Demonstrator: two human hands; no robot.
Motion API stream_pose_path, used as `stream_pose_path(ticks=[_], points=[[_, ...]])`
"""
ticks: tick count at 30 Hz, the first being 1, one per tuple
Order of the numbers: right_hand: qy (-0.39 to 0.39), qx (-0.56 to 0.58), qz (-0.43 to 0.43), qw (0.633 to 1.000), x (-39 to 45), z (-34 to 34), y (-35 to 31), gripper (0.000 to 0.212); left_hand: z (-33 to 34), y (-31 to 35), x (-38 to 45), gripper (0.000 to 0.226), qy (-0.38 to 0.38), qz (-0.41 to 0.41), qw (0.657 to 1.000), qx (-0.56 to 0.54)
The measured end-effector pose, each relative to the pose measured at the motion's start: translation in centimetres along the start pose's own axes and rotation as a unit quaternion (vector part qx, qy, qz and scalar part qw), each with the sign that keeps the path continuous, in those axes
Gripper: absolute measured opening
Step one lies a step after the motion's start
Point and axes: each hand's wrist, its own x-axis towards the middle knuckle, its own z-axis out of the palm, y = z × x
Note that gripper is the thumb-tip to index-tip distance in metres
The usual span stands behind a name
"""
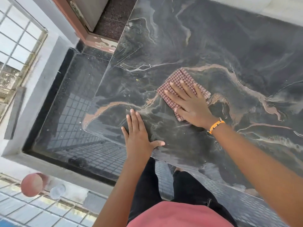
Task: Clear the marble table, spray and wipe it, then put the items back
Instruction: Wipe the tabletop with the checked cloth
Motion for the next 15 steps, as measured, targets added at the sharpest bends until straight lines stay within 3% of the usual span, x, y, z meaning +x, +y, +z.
stream_pose_path(ticks=[5, 15], points=[[0.010, -0.015, 0.082, 0.996, -3.9, 4.0, -7.3, 0.062, -0.8, -1.3, -0.1, 0.131, -0.024, 0.038, 0.997, -0.064], [0.086, 0.031, 0.204, 0.975, 13.6, -0.1, -8.2, 0.059, -4.9, -7.2, 3.0, 0.127, 0.004, -0.022, 0.998, -0.052]])
